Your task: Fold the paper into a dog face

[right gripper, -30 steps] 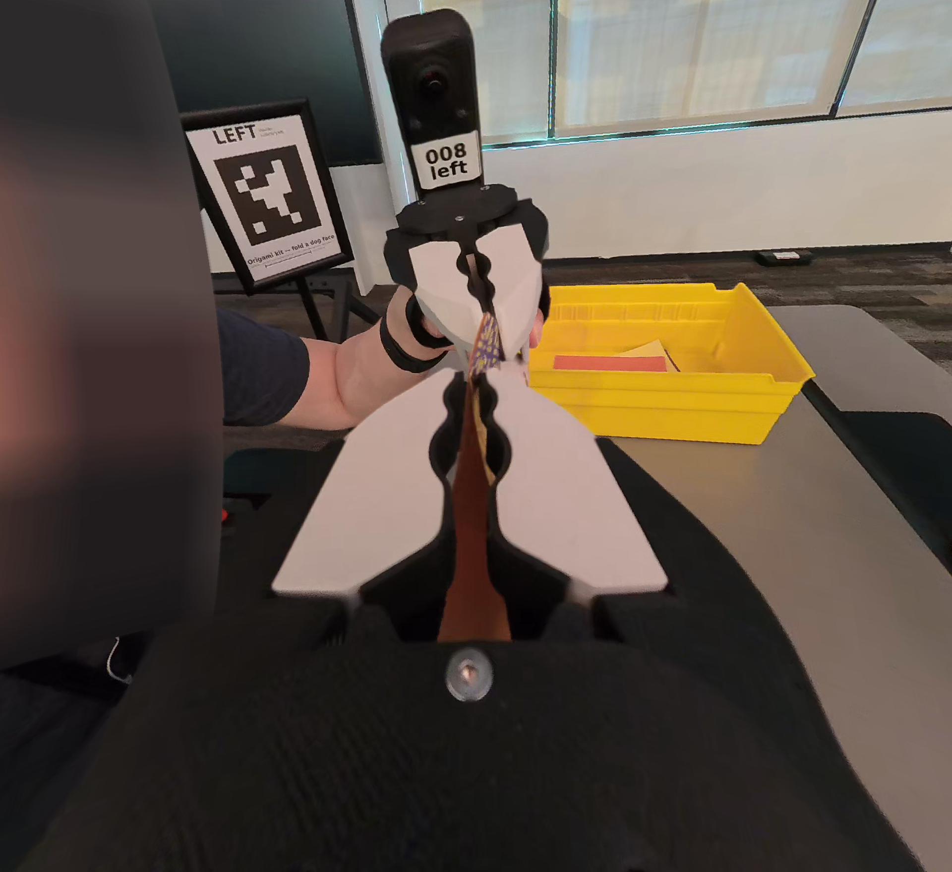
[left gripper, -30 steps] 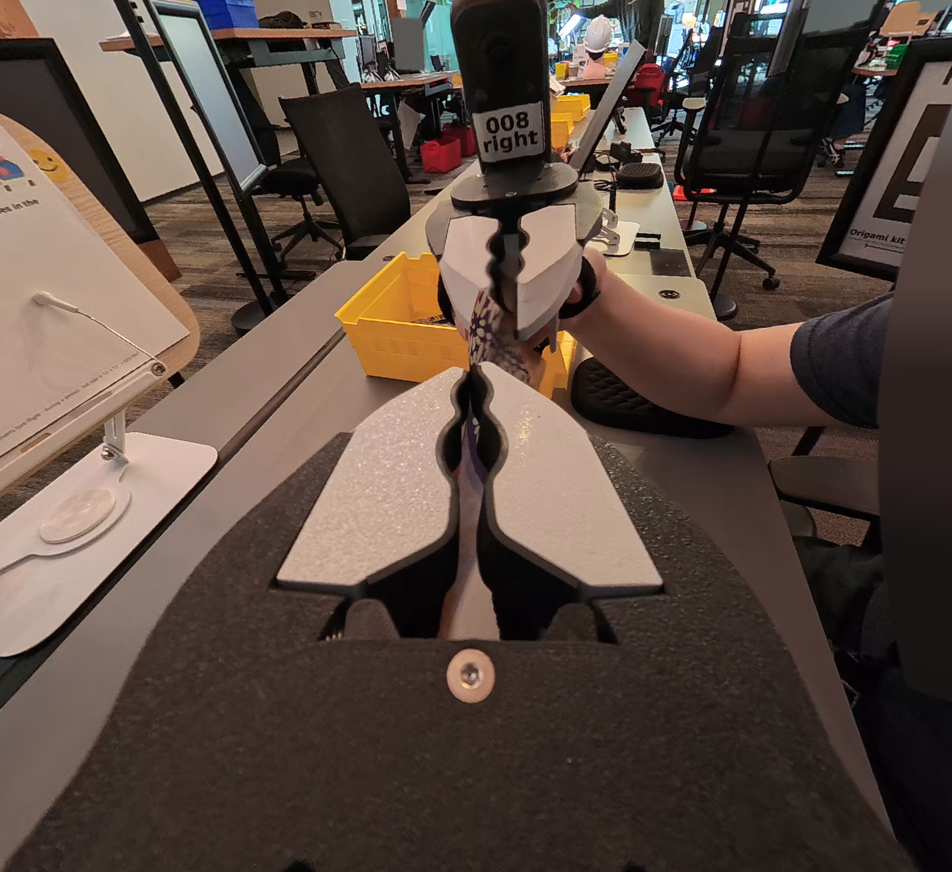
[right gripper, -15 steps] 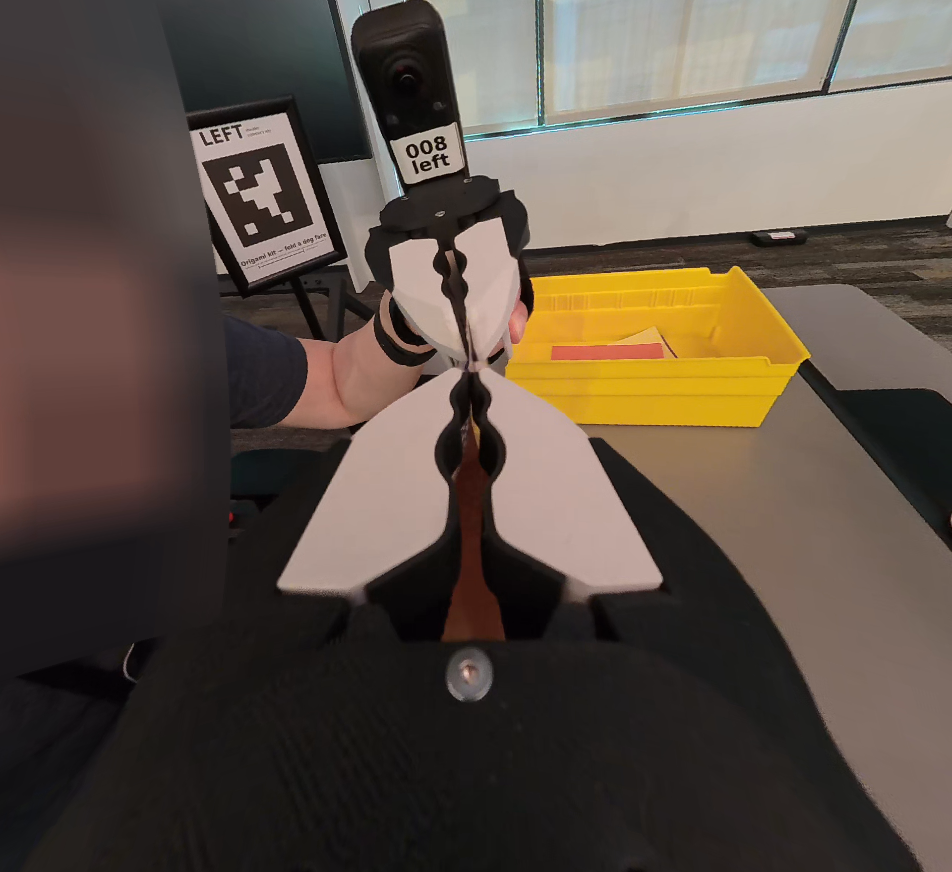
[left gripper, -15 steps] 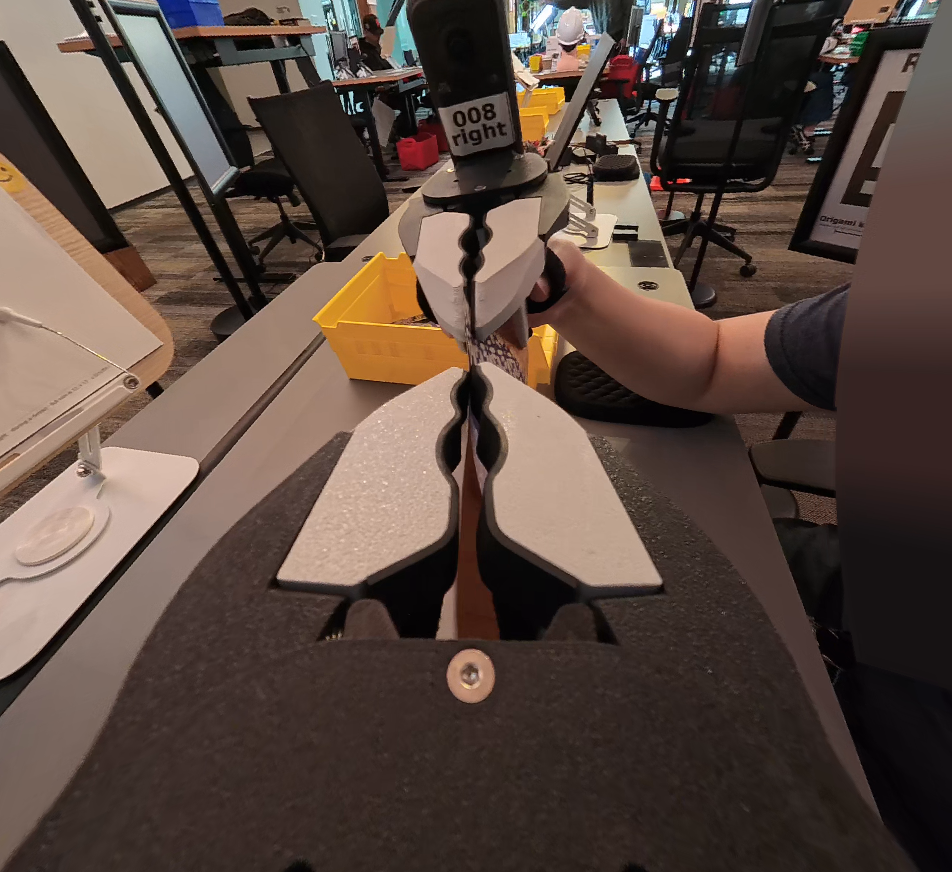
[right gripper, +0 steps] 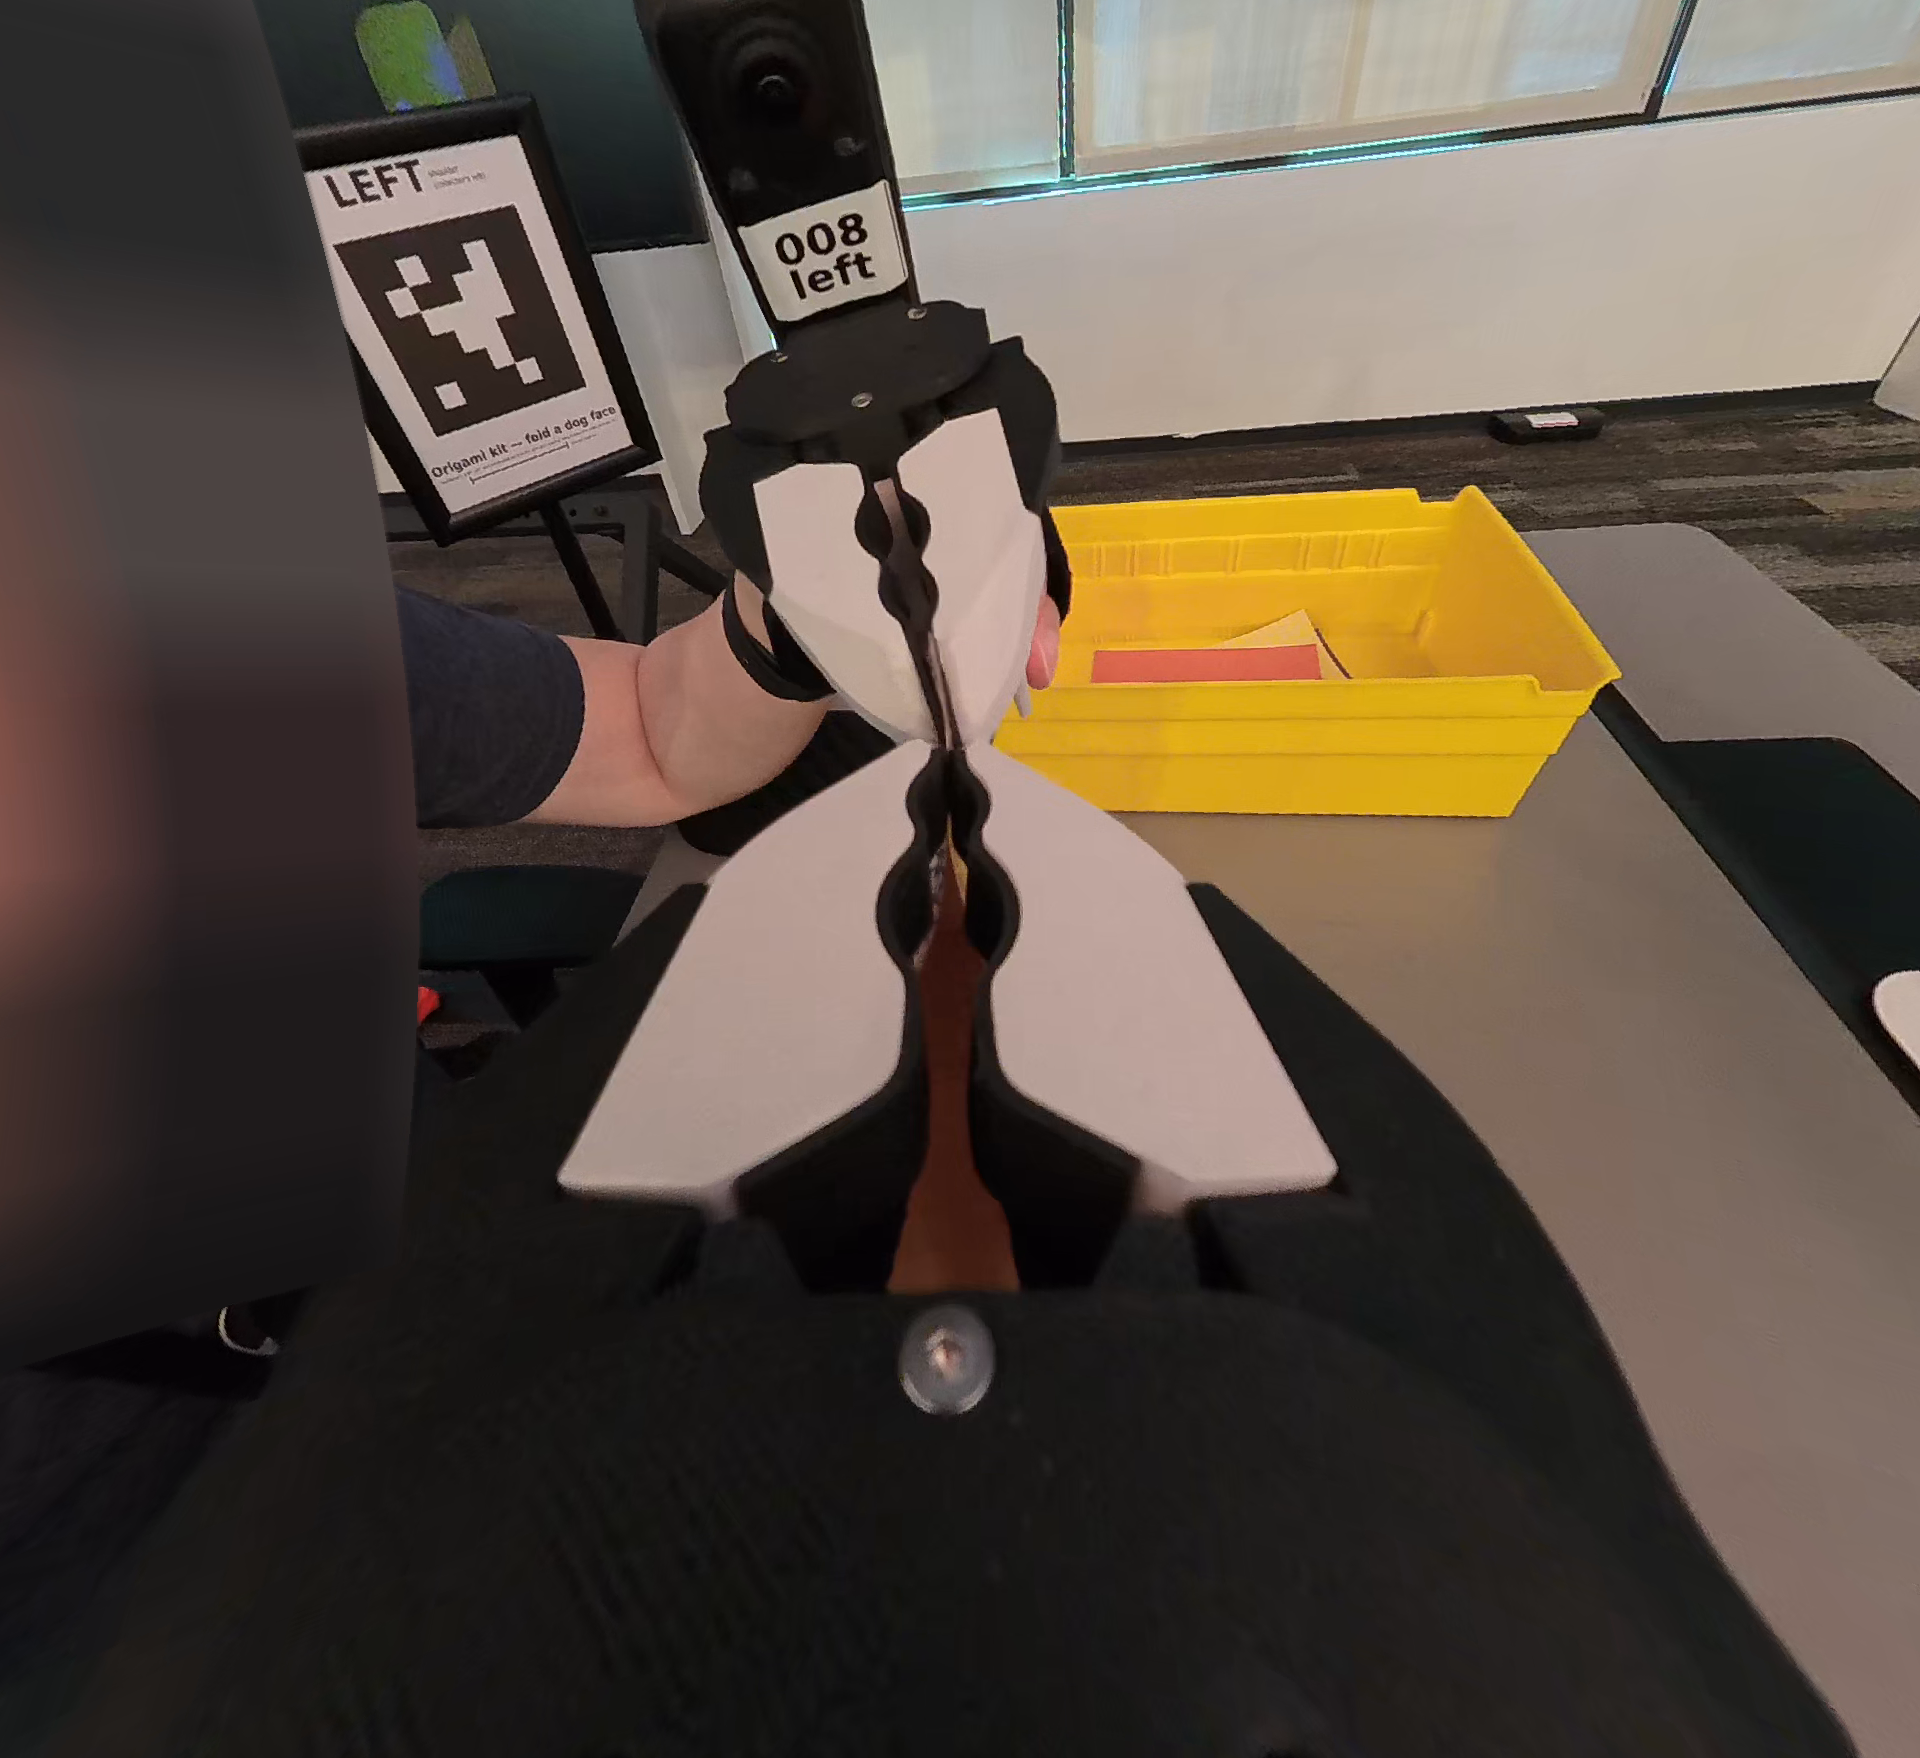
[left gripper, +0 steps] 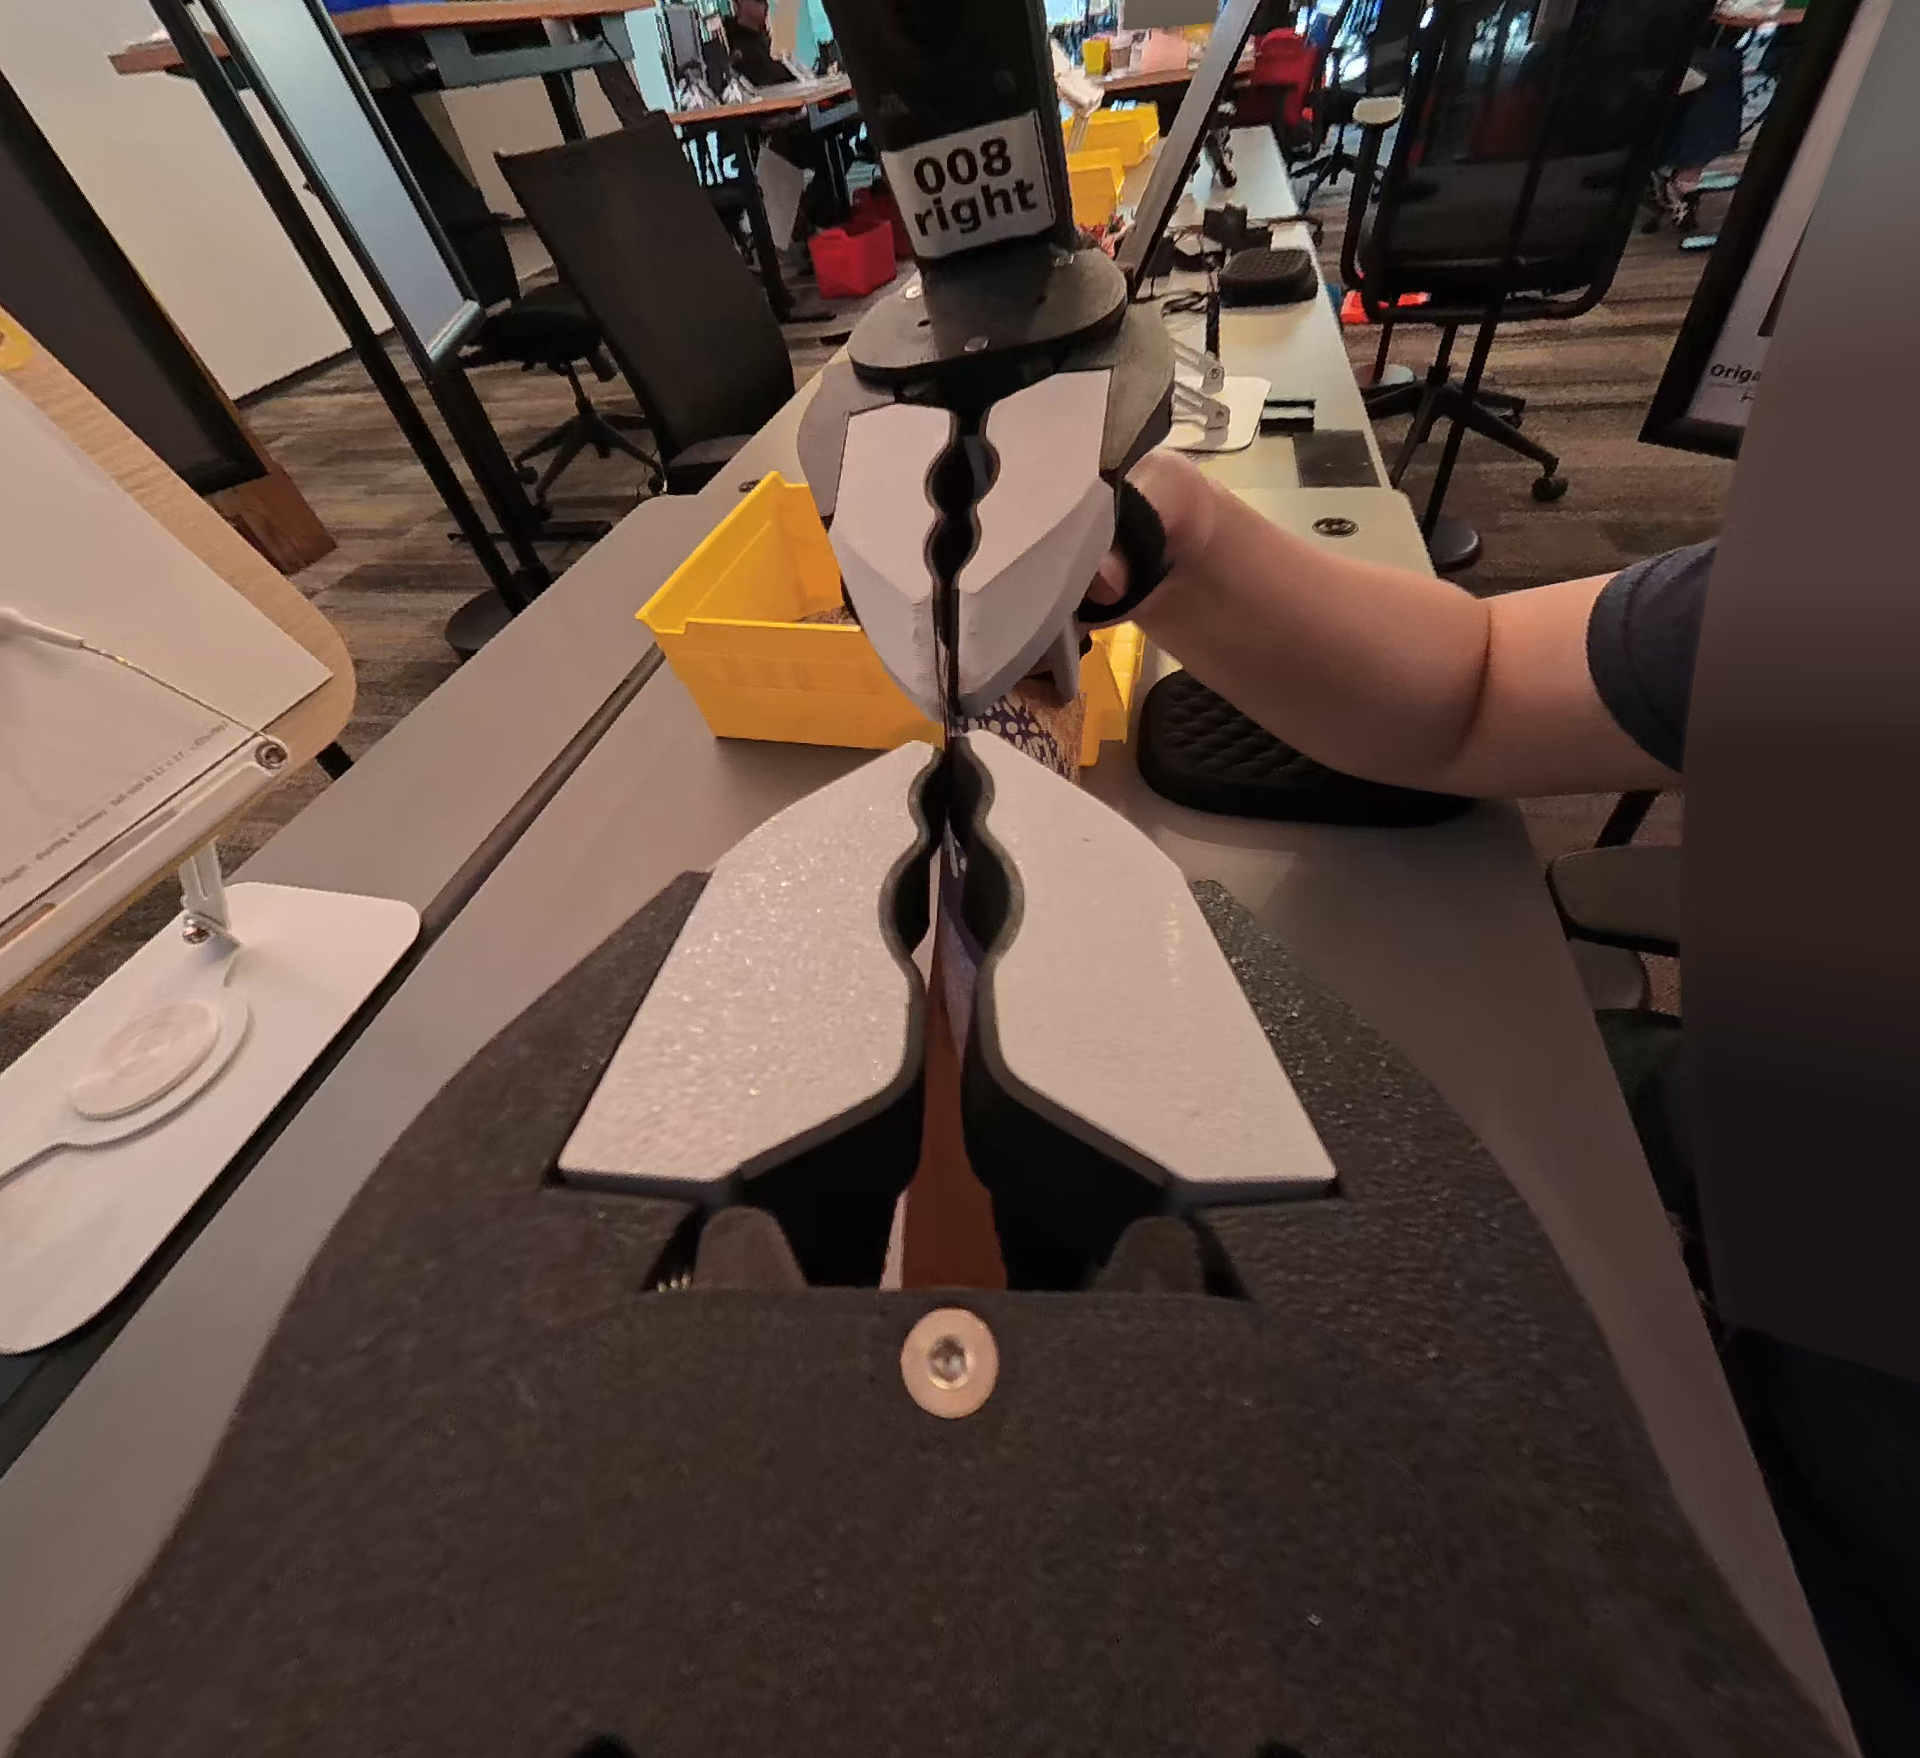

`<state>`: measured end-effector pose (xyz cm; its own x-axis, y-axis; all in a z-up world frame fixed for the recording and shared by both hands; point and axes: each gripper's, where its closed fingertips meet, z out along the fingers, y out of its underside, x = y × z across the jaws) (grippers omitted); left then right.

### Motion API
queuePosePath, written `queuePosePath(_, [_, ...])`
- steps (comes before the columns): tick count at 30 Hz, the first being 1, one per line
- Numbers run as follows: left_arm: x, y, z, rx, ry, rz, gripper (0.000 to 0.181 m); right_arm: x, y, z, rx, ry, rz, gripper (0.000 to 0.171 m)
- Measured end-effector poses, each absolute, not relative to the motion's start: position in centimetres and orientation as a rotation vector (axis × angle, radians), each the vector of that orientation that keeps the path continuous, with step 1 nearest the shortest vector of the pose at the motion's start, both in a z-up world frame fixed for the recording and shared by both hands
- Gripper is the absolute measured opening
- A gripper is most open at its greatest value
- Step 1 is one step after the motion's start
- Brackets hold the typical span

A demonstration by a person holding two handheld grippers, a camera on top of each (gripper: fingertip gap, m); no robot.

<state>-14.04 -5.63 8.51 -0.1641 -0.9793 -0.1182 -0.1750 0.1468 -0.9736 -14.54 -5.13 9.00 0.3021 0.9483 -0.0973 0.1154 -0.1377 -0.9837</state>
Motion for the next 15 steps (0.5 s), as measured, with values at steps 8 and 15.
queuePosePath(8, [-14.08,-5.59,8.27,-1.213,1.527,-1.181,0.000,-14.60,-5.17,8.80,-1.519,-1.039,0.979,0.001])
queuePosePath(15, [-14.13,-5.92,8.26,-1.220,1.541,-1.229,0.000,-14.76,-5.36,9.08,-1.482,-1.053,0.968,0.005])
